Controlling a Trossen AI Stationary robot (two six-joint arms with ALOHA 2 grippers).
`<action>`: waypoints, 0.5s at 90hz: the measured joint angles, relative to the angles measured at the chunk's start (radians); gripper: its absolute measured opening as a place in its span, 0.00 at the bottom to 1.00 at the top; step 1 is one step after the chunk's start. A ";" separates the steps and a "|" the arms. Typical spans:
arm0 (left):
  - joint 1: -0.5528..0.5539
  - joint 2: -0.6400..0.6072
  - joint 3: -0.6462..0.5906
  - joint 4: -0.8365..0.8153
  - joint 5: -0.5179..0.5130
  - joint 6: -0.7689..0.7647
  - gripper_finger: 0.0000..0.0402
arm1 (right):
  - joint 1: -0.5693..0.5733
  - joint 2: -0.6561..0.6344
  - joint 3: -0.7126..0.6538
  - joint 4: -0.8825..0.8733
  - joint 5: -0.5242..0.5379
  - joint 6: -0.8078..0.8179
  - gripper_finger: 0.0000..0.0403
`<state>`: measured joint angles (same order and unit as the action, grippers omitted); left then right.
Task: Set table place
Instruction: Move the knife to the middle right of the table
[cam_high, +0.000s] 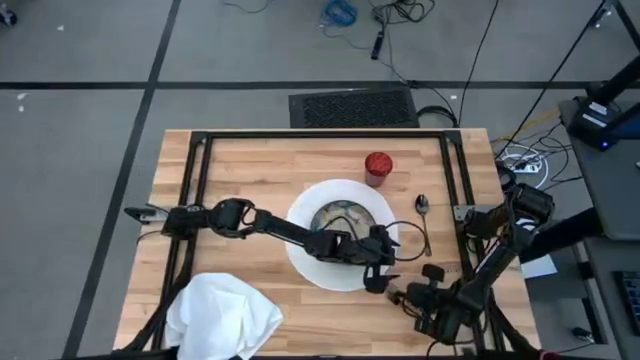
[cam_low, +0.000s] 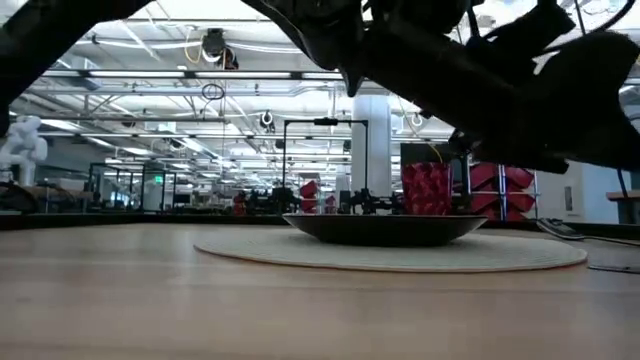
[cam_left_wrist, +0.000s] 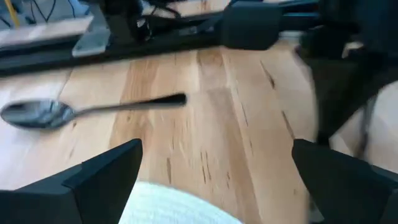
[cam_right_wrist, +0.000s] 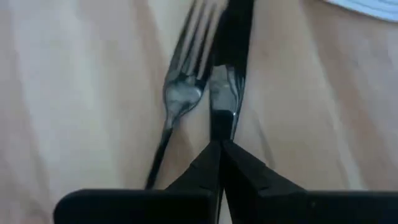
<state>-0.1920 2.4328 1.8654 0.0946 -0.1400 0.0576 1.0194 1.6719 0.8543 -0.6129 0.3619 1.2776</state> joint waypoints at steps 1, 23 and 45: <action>0.000 0.001 0.000 -0.001 0.000 0.000 1.00 | -0.001 0.000 0.000 0.000 -0.001 -0.002 0.00; -0.030 0.003 -0.005 -0.083 -0.066 0.001 1.00 | -0.017 0.000 0.000 0.015 -0.002 -0.103 0.00; -0.100 0.003 -0.006 -0.177 -0.164 -0.028 1.00 | -0.060 0.020 0.000 0.149 -0.002 -0.293 0.00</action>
<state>-0.2924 2.4359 1.8594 -0.0821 -0.3042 0.0300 0.9593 1.6917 0.8543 -0.4642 0.3597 0.9842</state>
